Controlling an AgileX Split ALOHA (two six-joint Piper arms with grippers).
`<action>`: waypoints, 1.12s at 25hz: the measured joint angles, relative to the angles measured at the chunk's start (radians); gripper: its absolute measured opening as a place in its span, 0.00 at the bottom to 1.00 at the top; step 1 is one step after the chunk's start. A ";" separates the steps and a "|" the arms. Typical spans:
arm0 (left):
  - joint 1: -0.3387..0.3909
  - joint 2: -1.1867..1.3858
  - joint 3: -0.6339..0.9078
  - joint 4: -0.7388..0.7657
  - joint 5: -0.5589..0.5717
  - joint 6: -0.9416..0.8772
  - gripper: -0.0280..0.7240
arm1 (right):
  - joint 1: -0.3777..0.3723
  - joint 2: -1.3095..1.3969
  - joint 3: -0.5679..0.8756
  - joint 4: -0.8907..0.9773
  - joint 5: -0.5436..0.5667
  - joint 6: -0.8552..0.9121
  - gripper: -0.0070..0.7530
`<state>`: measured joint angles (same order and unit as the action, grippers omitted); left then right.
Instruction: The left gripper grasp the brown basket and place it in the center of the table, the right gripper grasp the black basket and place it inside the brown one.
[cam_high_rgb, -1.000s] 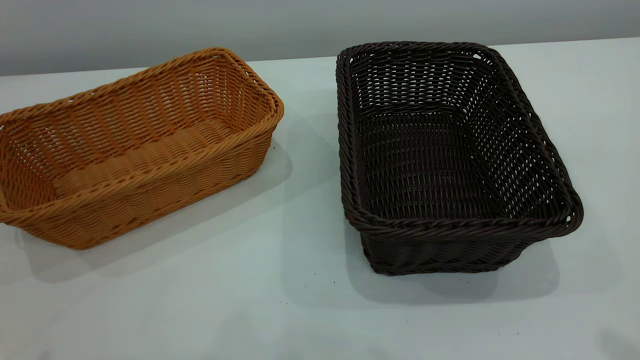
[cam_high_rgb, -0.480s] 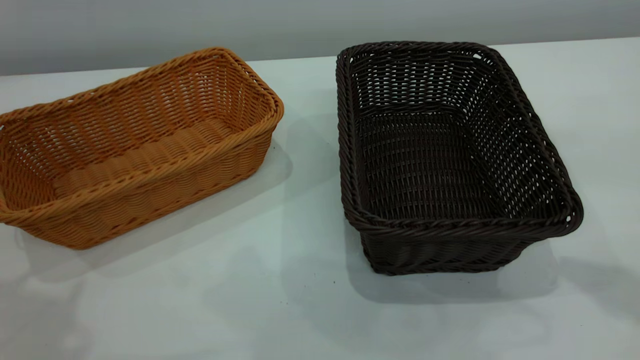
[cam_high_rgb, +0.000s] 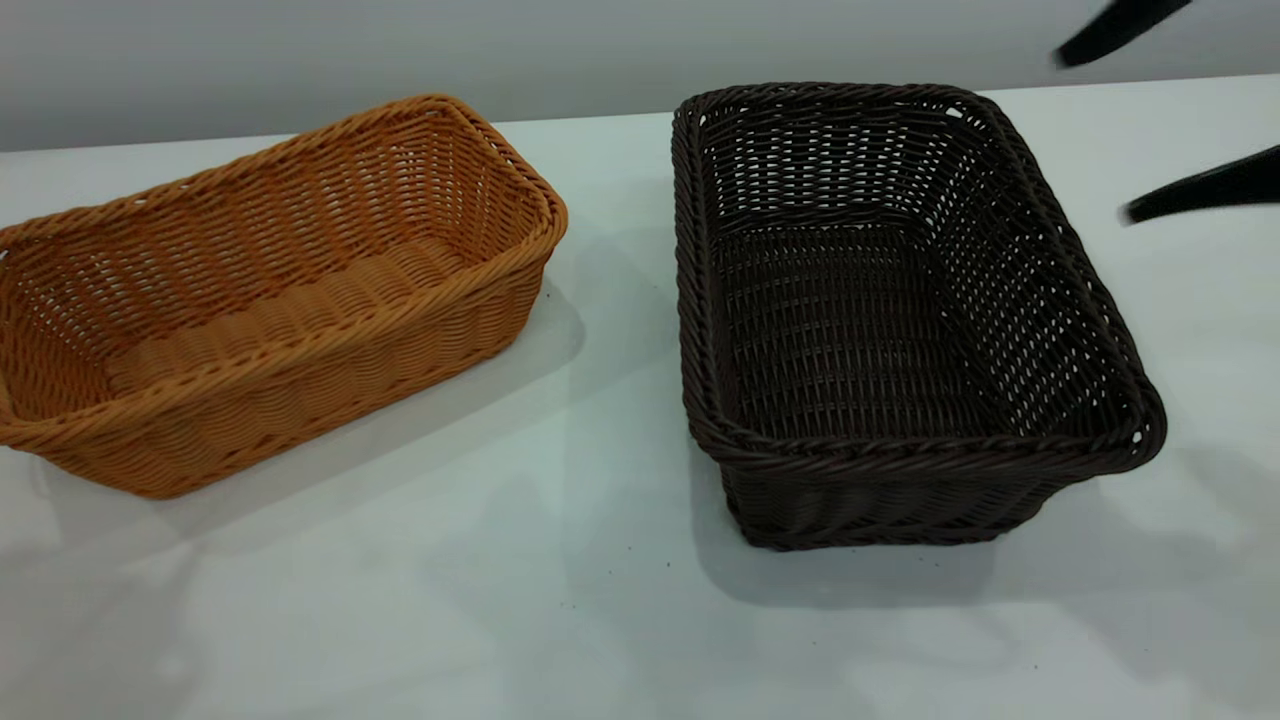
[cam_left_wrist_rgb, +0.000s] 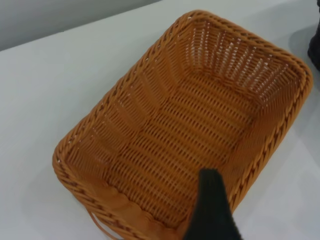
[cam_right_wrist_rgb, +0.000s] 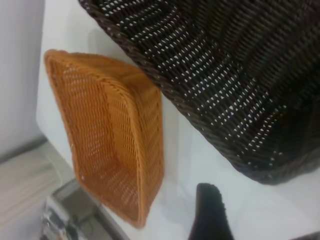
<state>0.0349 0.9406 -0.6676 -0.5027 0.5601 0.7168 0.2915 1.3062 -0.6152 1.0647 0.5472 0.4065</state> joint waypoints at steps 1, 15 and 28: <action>0.000 0.000 0.000 -0.007 0.000 0.000 0.64 | 0.036 0.016 0.000 0.000 -0.041 0.035 0.62; -0.119 0.003 0.000 -0.012 -0.024 0.021 0.64 | 0.182 0.097 0.001 0.029 -0.189 0.191 0.62; -0.119 0.003 0.000 -0.022 -0.021 0.017 0.64 | 0.359 0.105 0.140 0.043 -0.396 0.455 0.59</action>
<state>-0.0840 0.9433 -0.6676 -0.5247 0.5391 0.7342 0.6508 1.4112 -0.4748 1.1078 0.1513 0.8614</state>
